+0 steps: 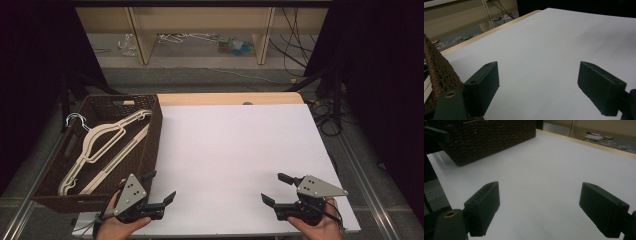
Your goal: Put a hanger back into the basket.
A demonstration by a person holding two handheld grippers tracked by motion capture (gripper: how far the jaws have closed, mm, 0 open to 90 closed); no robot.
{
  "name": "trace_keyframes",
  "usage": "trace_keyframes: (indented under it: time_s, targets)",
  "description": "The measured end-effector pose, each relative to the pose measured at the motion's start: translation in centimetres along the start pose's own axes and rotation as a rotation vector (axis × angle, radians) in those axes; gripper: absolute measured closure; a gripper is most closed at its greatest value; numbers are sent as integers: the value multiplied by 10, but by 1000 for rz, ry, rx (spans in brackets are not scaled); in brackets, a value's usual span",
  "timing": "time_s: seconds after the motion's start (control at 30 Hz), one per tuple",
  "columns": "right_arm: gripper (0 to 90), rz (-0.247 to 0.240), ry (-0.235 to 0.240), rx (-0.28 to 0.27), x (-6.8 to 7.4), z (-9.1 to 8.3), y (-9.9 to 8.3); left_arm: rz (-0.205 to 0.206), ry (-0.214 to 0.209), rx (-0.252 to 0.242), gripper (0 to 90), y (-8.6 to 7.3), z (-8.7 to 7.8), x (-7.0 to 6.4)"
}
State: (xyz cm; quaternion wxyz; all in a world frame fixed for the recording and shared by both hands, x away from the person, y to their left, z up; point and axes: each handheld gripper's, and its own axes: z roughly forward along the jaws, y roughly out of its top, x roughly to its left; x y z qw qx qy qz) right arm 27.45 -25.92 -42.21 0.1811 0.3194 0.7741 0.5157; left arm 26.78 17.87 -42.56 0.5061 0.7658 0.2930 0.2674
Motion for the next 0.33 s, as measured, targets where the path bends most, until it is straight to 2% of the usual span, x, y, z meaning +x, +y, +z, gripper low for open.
trace_keyframes:
  time_s: [0.33]
  targets:
    - [177,-7,-5,16,0,0,-1,-6,-2,4,175,-1,1,1]
